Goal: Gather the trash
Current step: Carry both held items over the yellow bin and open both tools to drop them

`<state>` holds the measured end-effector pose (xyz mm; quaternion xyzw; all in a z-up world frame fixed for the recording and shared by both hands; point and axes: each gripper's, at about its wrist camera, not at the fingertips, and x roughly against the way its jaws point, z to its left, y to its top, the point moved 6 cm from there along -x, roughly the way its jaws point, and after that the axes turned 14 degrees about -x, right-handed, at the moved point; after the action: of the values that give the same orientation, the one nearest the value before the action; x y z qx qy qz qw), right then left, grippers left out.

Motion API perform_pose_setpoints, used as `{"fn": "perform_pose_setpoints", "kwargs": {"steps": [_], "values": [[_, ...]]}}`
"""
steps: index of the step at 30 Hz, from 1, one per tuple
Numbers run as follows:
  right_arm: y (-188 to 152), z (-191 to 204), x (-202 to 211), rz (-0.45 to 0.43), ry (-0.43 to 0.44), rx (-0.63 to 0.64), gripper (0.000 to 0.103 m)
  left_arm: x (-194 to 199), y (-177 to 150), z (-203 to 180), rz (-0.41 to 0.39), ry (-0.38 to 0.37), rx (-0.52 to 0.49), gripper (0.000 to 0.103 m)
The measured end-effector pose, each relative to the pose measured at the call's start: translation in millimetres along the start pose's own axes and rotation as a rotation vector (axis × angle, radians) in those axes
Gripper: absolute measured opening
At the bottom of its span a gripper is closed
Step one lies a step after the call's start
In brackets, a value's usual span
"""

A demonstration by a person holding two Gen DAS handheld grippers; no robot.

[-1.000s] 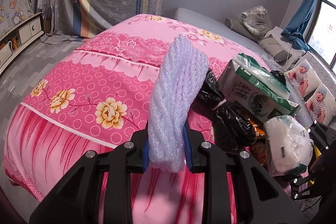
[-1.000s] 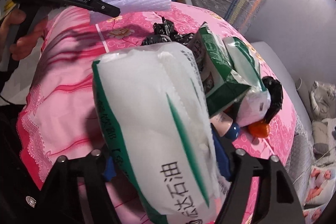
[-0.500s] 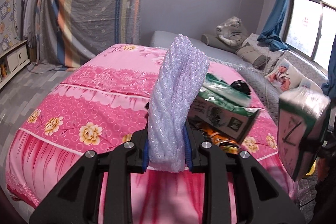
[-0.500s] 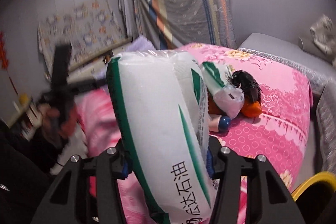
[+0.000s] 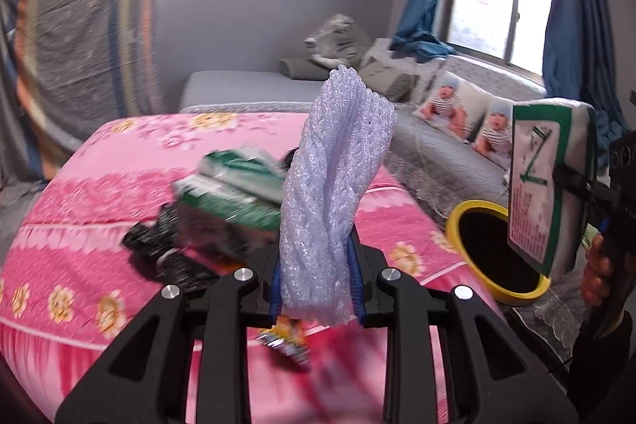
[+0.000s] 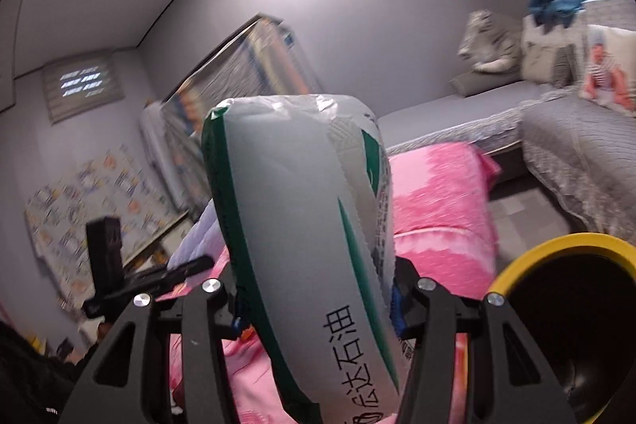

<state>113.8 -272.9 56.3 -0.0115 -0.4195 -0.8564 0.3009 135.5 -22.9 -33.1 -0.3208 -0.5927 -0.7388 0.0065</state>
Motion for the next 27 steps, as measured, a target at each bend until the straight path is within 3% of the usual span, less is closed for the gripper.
{"fn": "perform_pose_setpoints", "kwargs": {"steps": [5,9,20,27], "values": [[31.8,-35.5,46.8,-0.186,-0.126,-0.055,0.048,-21.5,31.1,-51.4,-0.045,-0.076,-0.083,0.025],[43.5,-59.4,71.2,-0.274,-0.228,-0.082,0.048,-40.4,47.2,-85.8,-0.06,-0.137,-0.115,0.025],[45.6,-114.6,83.1,-0.359,-0.444,-0.158,0.048,-107.9,66.5,-172.9,-0.023,-0.293,-0.155,0.025],[31.7,-152.9,80.6,-0.334,-0.549,-0.258,0.049,-155.2,58.2,-200.8,0.069,-0.335,-0.121,0.025]]}}
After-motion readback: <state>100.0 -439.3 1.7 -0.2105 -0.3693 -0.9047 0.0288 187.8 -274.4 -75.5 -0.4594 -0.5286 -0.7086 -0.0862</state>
